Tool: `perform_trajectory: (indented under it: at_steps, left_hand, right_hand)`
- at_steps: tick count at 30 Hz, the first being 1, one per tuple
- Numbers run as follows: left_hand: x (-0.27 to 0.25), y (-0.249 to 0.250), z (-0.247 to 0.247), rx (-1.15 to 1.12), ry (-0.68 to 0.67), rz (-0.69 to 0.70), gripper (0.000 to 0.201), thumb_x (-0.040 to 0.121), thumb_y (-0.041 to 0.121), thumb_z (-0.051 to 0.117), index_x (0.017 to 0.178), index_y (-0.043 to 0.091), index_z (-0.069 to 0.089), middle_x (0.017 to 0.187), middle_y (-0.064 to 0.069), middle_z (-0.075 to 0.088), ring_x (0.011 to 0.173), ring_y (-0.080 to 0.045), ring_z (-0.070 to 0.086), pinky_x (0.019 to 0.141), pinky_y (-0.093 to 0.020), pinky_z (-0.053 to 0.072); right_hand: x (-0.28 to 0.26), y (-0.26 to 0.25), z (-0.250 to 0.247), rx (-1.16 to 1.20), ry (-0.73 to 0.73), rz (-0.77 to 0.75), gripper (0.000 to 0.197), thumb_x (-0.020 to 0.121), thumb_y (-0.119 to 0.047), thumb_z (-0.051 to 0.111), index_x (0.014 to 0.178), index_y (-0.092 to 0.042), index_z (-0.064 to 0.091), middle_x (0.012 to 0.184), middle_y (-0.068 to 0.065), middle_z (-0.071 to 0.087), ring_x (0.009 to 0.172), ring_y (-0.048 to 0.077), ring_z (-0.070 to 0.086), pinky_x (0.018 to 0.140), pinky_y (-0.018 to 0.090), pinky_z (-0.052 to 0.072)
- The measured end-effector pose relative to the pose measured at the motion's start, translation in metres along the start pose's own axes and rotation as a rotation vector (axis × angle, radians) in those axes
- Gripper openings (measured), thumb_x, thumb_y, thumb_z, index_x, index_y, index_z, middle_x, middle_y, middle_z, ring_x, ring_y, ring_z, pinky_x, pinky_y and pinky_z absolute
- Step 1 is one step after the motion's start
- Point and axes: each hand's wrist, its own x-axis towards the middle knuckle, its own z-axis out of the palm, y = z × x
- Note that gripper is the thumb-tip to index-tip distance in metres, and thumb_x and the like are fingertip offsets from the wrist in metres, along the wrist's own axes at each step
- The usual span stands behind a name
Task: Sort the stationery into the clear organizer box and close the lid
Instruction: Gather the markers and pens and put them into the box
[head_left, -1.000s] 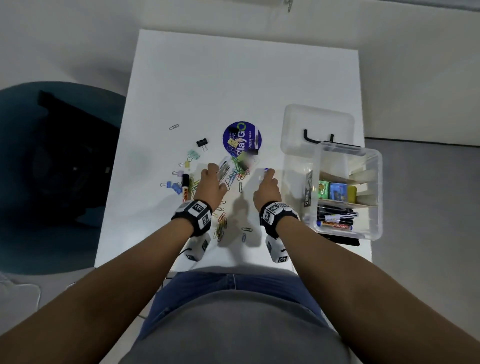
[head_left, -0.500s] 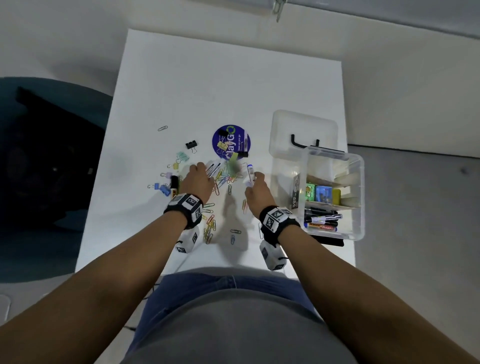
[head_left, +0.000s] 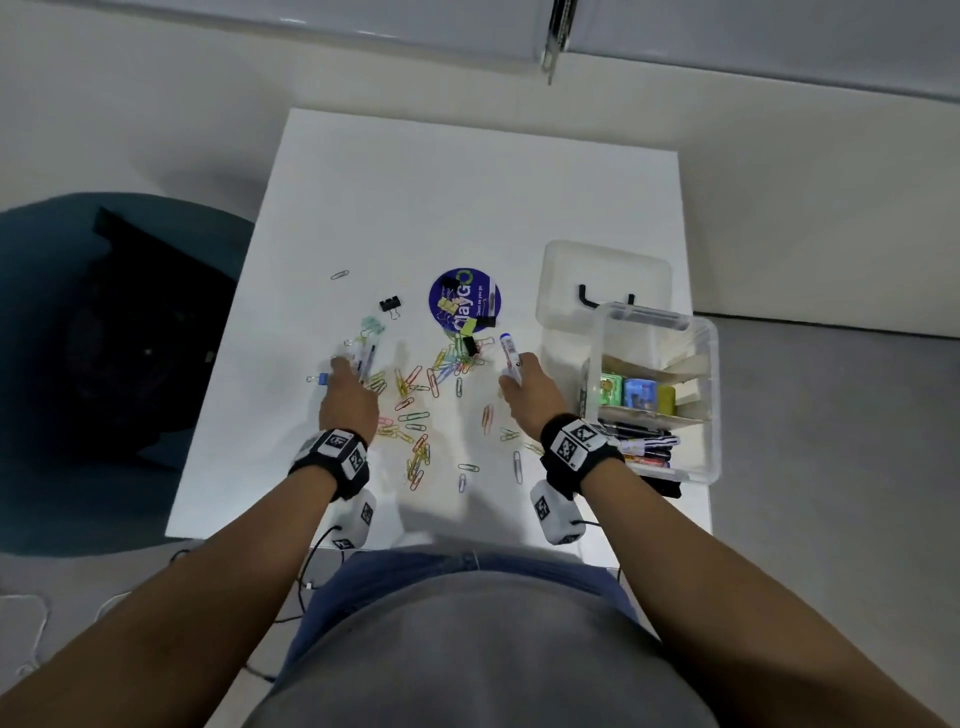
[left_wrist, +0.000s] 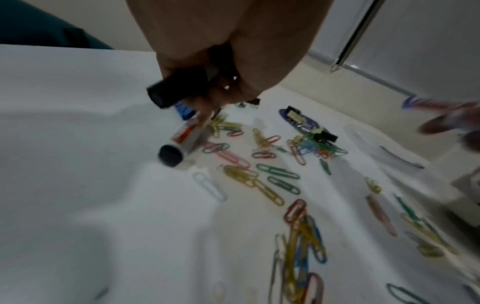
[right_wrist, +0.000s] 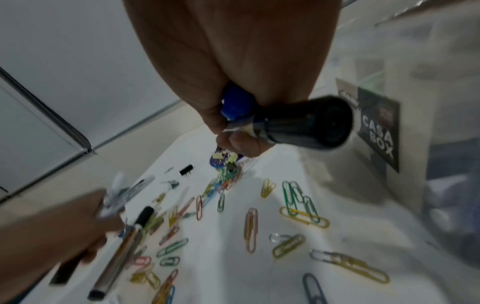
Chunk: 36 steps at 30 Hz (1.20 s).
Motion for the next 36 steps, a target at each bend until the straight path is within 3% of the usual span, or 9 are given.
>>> perform_trajectory:
  at_steps: [4, 7, 10, 15, 19, 25, 29, 33, 36]
  left_hand:
    - [0.0, -0.019, 0.006, 0.124, -0.018, -0.127, 0.056, 0.095, 0.022, 0.053, 0.14, 0.002, 0.027, 0.122, -0.028, 0.057, 0.108, -0.046, 0.058, 0.087, -0.049, 0.048]
    - [-0.001, -0.021, 0.011, 0.16, -0.045, -0.174, 0.057, 0.095, 0.025, 0.054, 0.142, 0.004, 0.03, 0.125, -0.029, 0.056, 0.113, -0.046, 0.056, 0.091, -0.05, 0.047]
    - [-0.005, -0.011, 0.014, 0.145, -0.002, -0.148, 0.048, 0.093, 0.025, 0.055, 0.132, 0.001, 0.039, 0.121, -0.028, 0.058, 0.109, -0.046, 0.058, 0.088, -0.051, 0.048]
    - [-0.022, 0.043, 0.025, 0.045, 0.049, 0.129, 0.037, 0.095, 0.029, 0.051, 0.114, -0.002, 0.047, 0.112, -0.026, 0.057, 0.099, -0.043, 0.059, 0.079, -0.047, 0.047]
    - [-0.049, 0.106, 0.033, -0.038, -0.103, 0.379, 0.029, 0.098, 0.029, 0.044, 0.114, 0.005, 0.041, 0.089, -0.013, 0.059, 0.074, -0.031, 0.058, 0.061, -0.032, 0.042]
    - [-0.095, 0.181, 0.04, -0.028, -0.38, 0.715, 0.017, 0.098, 0.033, 0.046, 0.103, 0.018, 0.039, 0.082, -0.008, 0.063, 0.062, -0.029, 0.061, 0.048, -0.03, 0.043]
    - [-0.11, 0.201, 0.047, 0.115, -0.479, 0.904, 0.024, 0.098, 0.036, 0.045, 0.113, 0.018, 0.039, 0.087, -0.008, 0.063, 0.069, -0.026, 0.063, 0.06, -0.036, 0.05]
    - [-0.113, 0.204, 0.055, 0.301, -0.576, 1.038, 0.042, 0.096, 0.034, 0.049, 0.135, 0.027, 0.037, 0.114, -0.004, 0.062, 0.086, -0.021, 0.06, 0.076, -0.035, 0.049]
    - [-0.121, 0.206, 0.059, 0.483, -0.605, 1.043, 0.044, 0.096, 0.032, 0.051, 0.136, 0.022, 0.038, 0.109, -0.011, 0.065, 0.09, -0.03, 0.061, 0.07, -0.031, 0.043]
  right_hand:
    - [-0.024, -0.008, -0.034, 0.083, -0.018, -0.151, 0.016, 0.098, -0.027, 0.046, 0.107, -0.014, 0.046, 0.08, 0.0, 0.058, 0.068, 0.02, 0.058, 0.063, 0.034, 0.049]
    - [-0.04, -0.014, -0.07, 0.157, -0.029, -0.306, 0.01, 0.097, -0.021, 0.05, 0.101, -0.012, 0.049, 0.084, 0.0, 0.059, 0.073, 0.014, 0.062, 0.065, 0.018, 0.049]
    - [-0.054, -0.012, -0.103, 0.194, -0.035, -0.395, 0.007, 0.096, -0.014, 0.051, 0.099, -0.007, 0.048, 0.086, -0.001, 0.056, 0.079, 0.012, 0.061, 0.075, 0.02, 0.05]
    - [-0.07, 0.025, -0.126, 0.178, -0.019, -0.405, 0.01, 0.096, -0.019, 0.056, 0.098, -0.012, 0.05, 0.087, 0.0, 0.056, 0.084, 0.024, 0.059, 0.077, 0.023, 0.045]
    - [-0.077, 0.072, -0.128, -0.005, -0.026, -0.358, 0.015, 0.095, -0.025, 0.058, 0.097, -0.038, 0.052, 0.08, -0.009, 0.051, 0.072, 0.01, 0.05, 0.071, 0.025, 0.043]
    - [-0.075, 0.105, -0.135, -0.463, -0.141, -0.227, 0.046, 0.098, -0.026, 0.052, 0.143, -0.03, 0.042, 0.143, 0.0, 0.05, 0.127, 0.021, 0.049, 0.107, 0.037, 0.042]
    - [-0.061, 0.106, -0.145, -0.794, -0.176, -0.116, 0.035, 0.097, -0.025, 0.05, 0.132, -0.028, 0.055, 0.135, 0.003, 0.059, 0.119, 0.027, 0.057, 0.104, 0.037, 0.046]
    - [-0.066, 0.1, -0.156, -0.67, -0.154, -0.055, 0.035, 0.095, -0.015, 0.045, 0.124, -0.026, 0.061, 0.125, 0.006, 0.064, 0.11, 0.029, 0.06, 0.095, 0.034, 0.048]
    - [-0.077, 0.097, -0.178, -0.512, 0.127, -0.013, 0.022, 0.096, -0.023, 0.044, 0.099, -0.012, 0.063, 0.103, 0.013, 0.067, 0.086, 0.029, 0.058, 0.074, 0.031, 0.044]
